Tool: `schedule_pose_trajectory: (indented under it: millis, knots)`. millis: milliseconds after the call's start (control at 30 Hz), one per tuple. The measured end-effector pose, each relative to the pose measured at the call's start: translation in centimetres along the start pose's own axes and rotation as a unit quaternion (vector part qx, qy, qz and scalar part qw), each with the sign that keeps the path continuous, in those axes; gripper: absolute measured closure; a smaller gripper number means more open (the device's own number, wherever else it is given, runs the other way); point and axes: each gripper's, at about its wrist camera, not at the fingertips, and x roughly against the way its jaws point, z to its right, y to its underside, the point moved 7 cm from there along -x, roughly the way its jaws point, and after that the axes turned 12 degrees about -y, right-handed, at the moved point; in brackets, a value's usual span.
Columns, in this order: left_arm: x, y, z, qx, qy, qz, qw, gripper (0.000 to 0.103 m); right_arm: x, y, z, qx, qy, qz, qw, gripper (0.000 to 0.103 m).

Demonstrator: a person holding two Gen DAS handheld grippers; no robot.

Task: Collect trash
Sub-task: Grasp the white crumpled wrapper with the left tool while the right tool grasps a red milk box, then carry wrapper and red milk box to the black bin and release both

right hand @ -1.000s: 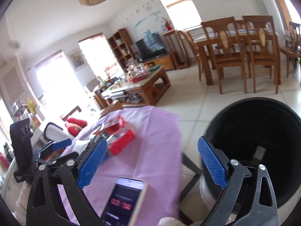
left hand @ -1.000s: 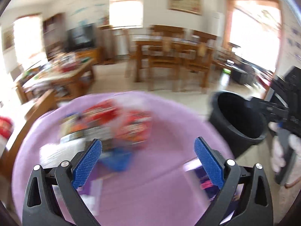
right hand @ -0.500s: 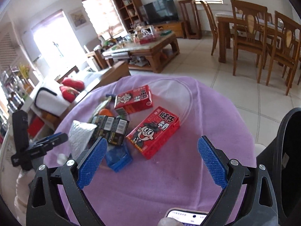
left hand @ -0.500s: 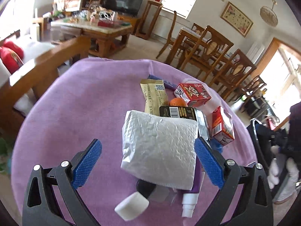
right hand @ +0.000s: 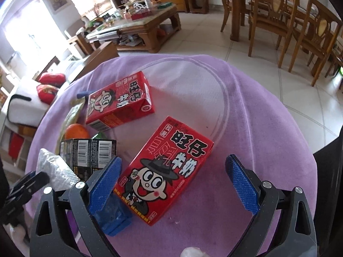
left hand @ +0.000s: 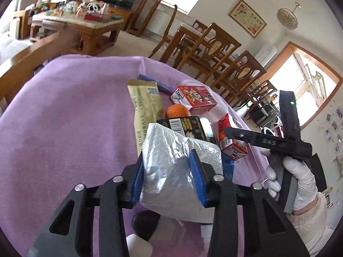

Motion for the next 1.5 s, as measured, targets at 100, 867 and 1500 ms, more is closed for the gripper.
schedule_pose_trajectory:
  millis: [100, 867, 1500]
  knots:
    - [1.0, 0.2, 0.7, -0.015, -0.005, 0.022, 0.9996, 0.073, -0.8, 0.2, -0.8, 0.014, 0.001, -0.001, 1.000, 0.016]
    - [8.7, -1.3, 9.4, -0.057, -0.022, 0.167, 0.9840, 0.077, 16.7, 3.0, -2.8, 0.080, -0.106, 0.223, 0.966, 0.052]
    - [2.6, 1.4, 33.5, -0.195, 0.069, 0.147, 0.9674, 0.077, 35.3, 12.5, 23.6, -0.041, -0.043, 0.351, 0.935, 0.052]
